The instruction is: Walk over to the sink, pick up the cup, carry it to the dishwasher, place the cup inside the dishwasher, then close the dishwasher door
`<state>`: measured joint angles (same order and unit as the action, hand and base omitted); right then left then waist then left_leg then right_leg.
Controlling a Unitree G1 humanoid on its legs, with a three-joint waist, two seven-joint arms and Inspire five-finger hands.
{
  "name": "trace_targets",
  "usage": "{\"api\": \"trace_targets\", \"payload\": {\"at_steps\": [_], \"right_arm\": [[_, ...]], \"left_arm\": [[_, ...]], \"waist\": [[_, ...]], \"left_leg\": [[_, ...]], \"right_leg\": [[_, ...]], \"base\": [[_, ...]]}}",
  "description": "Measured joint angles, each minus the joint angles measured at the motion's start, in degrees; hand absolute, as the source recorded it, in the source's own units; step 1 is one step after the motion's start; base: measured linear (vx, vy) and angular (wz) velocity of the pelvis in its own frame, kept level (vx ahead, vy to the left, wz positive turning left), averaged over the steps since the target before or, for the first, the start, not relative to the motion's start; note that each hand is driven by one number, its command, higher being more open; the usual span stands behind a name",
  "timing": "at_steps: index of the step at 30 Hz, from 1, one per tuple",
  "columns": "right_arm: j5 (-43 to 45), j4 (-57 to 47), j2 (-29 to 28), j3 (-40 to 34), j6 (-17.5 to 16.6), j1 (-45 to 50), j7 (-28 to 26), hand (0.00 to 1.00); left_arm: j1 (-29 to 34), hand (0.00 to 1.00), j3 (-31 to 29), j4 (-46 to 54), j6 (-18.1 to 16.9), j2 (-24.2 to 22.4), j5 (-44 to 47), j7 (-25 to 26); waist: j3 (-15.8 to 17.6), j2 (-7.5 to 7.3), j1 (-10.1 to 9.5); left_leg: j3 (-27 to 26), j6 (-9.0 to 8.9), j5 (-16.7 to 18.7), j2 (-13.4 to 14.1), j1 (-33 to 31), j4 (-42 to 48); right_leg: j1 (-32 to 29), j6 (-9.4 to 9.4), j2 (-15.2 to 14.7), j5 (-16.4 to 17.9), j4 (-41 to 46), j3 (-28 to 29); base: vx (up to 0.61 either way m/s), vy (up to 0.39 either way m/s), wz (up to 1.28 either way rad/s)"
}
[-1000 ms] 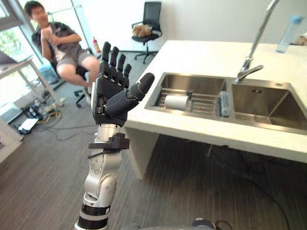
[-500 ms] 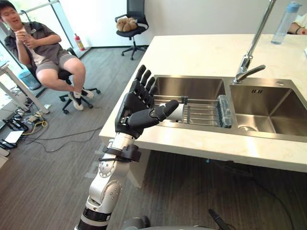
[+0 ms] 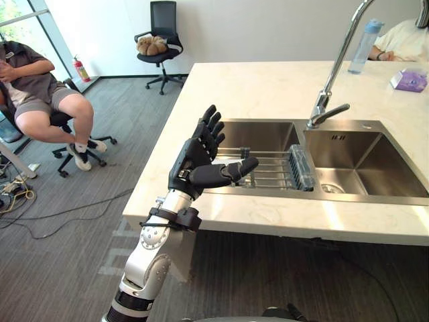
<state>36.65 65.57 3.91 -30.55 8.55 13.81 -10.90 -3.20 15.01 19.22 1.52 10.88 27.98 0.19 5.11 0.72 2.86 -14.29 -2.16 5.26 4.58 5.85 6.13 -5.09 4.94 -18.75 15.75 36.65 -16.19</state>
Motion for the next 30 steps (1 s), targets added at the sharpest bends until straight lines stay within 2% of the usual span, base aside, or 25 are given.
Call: {"api": "trace_targets", "payload": {"at_steps": [1, 2, 3, 4, 5, 6, 7, 8, 10, 14, 21, 26, 30], "right_arm": [[0.0, 0.0, -0.1, -0.6, -0.1, -0.1, 0.0, 1.00], [0.0, 0.0, -0.2, -0.6, -0.1, -0.1, 0.1, 1.00], [-0.1, 0.0, -0.4, -0.7, -0.2, -0.1, 0.2, 1.00], [-0.1, 0.7, -1.1, -1.7, -0.6, 0.4, 0.3, 1.00], [-0.1, 1.5, -0.6, -4.3, -0.9, 0.4, 0.5, 1.00], [-0.2, 1.7, -0.3, -5.3, -0.9, 0.4, 0.6, 1.00], [-0.5, 1.7, 0.6, -6.6, -1.2, 0.3, 0.7, 1.00], [-0.9, 1.8, 0.9, -7.1, -1.2, 0.3, 0.8, 1.00], [-1.4, 1.8, 0.8, -7.5, -1.4, 0.4, 0.7, 1.00], [-2.5, 2.0, 1.1, -7.4, -1.6, 0.3, -0.2, 1.00], [-2.3, 3.2, -0.4, -6.1, -1.6, 0.2, -1.2, 1.00], [-2.4, 3.4, 0.2, -6.1, -1.1, 0.3, -1.8, 1.00], [-2.4, 3.0, 0.6, -6.1, -0.5, 0.2, -2.3, 1.00]], "left_arm": [[-0.7, 1.00, 0.5, -1.1, -0.5, 0.5, -0.1, 0.2], [-1.3, 1.00, 1.0, -2.1, -0.6, 1.6, -0.8, 0.5], [-1.5, 1.00, 1.1, -2.3, -0.7, 2.3, -1.2, 0.8], [-1.8, 1.00, 1.1, -2.9, -1.2, 3.5, -1.6, 1.0], [-1.8, 1.00, 1.3, -4.4, -1.5, 2.2, -2.3, 1.1], [-1.7, 1.00, 1.2, -4.4, -1.5, 1.4, -2.4, 1.1], [-1.8, 1.00, 1.2, -4.2, -1.6, 0.2, -3.4, 0.8], [-2.0, 1.00, 1.2, -3.8, -1.7, -0.3, -4.0, 0.4], [-2.4, 1.00, 1.3, -3.6, -1.9, -0.5, -5.5, -0.7], [-2.6, 1.00, 1.2, -3.2, -1.8, 0.5, -11.1, -0.7], [-2.6, 1.00, 0.9, -3.2, -1.7, 5.1, -24.0, -0.2], [-3.7, 1.00, 0.6, -5.4, -3.0, 11.3, -32.4, -3.1], [-7.3, 1.00, 0.6, -11.4, -3.7, 16.8, -33.7, -4.7]], "waist": [[0.1, 0.20, 0.24], [-0.1, -0.27, 0.63], [-0.2, -0.92, 0.76], [-0.3, -2.77, 1.14], [-0.3, -0.49, 1.03], [-0.1, 0.34, 0.82], [-0.3, 2.16, 0.24], [-0.3, 2.70, -0.05], [-0.2, 2.47, -0.01], [0.1, 1.98, -0.01], [0.4, 1.47, -0.18], [0.4, 1.49, 0.16], [0.4, 1.59, 1.13]], "left_leg": [[0.5, -0.83, -0.1, 1.4, 0.0, 0.0], [1.3, -1.96, -0.3, 2.0, 0.2, 0.0], [1.9, -2.52, -0.1, 1.8, 0.2, 0.0], [3.1, -3.60, 0.0, 0.9, 0.6, -0.1], [3.8, -4.63, -0.1, 2.8, 0.9, -0.6], [4.0, -5.05, -0.2, 3.6, 0.8, -0.9], [4.1, -5.50, -0.4, 4.7, 0.8, -1.9], [4.1, -5.57, -0.5, 5.4, 1.4, -2.8], [3.8, -5.76, -0.6, 6.2, 1.9, -3.1], [2.9, -5.80, -0.6, 6.0, 2.2, -3.1], [2.6, -5.35, -0.3, 5.1, 2.8, -3.1], [2.7, -4.95, -0.1, 4.5, 2.8, -2.8], [2.7, -4.85, -0.1, 4.3, 2.8, -2.9]], "right_leg": [[-1.0, -0.06, 0.6, -0.3, -5.1, 0.1], [-1.0, 0.26, 1.2, -3.7, -12.1, 0.3], [-1.0, -0.18, 1.1, -7.3, -15.4, 0.6], [-0.2, 3.48, 0.2, -13.1, -17.8, 0.6], [0.8, 3.26, 2.1, -12.6, -19.0, -0.8], [1.1, 3.11, 3.0, -12.6, -19.8, -1.3], [1.1, 2.76, 4.4, -12.5, -20.7, -1.7], [1.1, 2.36, 5.4, -12.2, -21.0, -1.7], [1.5, 2.15, 6.5, -12.1, -21.2, -1.6], [2.4, 2.47, 6.7, -13.3, -23.6, -1.1], [5.5, 3.14, 6.8, -16.8, -29.4, -1.3], [7.9, 3.43, 6.8, -19.5, -33.6, -1.5], [9.0, 2.97, 6.9, -20.7, -36.0, -1.7]], "base": [[0.12, -0.106, 0.26], [0.13, -0.143, 0.32], [0.14, -0.209, 0.46], [0.15, -0.294, 0.43], [0.14, -0.291, 0.39], [0.12, -0.250, 0.14], [0.10, -0.167, -0.06], [0.11, -0.162, -0.13], [0.09, -0.096, -0.16], [0.06, 0.015, -0.09], [-0.02, 0.037, -0.01], [-0.07, 0.025, 0.01], [-0.06, 0.011, 0.00]]}}
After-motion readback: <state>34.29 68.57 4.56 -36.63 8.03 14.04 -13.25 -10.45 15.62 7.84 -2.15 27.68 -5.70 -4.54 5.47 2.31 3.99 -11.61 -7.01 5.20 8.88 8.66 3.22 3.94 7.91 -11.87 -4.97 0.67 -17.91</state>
